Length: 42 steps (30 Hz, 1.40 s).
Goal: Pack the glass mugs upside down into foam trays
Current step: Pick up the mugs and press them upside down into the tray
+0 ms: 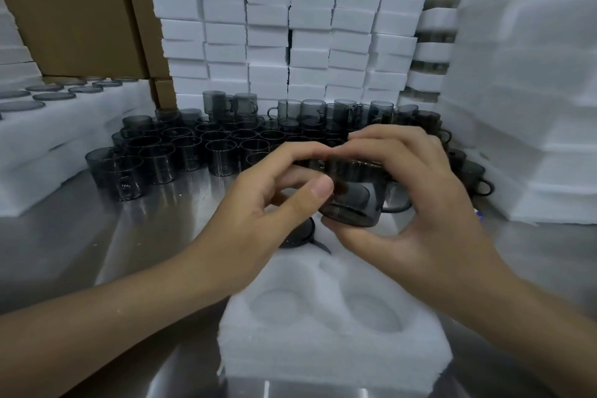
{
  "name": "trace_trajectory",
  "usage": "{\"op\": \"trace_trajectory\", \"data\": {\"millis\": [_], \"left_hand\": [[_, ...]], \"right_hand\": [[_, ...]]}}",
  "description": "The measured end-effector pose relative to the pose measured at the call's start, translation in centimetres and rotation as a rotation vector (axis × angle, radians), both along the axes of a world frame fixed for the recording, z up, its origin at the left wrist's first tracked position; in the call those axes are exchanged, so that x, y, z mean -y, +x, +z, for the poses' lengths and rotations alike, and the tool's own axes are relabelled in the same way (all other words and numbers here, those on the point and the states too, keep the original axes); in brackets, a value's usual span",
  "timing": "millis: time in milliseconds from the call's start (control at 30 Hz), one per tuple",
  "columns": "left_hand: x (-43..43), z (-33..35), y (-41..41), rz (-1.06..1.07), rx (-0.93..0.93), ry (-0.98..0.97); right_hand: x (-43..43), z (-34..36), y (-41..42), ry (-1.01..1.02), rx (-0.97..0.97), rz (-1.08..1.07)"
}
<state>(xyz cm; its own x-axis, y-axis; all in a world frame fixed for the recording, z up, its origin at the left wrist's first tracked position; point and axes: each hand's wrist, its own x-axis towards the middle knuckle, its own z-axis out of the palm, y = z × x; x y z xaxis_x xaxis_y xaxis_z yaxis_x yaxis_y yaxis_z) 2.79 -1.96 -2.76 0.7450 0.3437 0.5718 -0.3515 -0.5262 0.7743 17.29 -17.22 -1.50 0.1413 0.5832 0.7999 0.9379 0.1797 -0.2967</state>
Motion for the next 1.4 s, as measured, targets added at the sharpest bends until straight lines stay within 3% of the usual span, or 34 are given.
{"op": "trace_trajectory", "data": {"millis": [400,700,867,1100,1400], "left_hand": [[0.0,0.0,0.2,-0.107,-0.027,-0.134],[-0.8,-0.6,0.1,-0.172,-0.016,-0.297],[-1.6,-0.4,-0.1,-0.217,-0.046,-0.293],[-1.5,-0.8,0.8,-0.079,-0.001,-0.246],[-1.5,-1.0,1.1,0.021,-0.011,-0.260]], "right_hand": [[0.1,0.4,0.4,-0.064,-0.197,0.142],[0.0,0.4,0.6,-0.048,-0.209,0.177],[0.0,0.3,0.5,-0.049,-0.204,0.173],[-0.1,0.2,0.6,0.041,-0.262,0.217],[0.0,0.5,0.5,0.060,-0.158,0.200]]}}
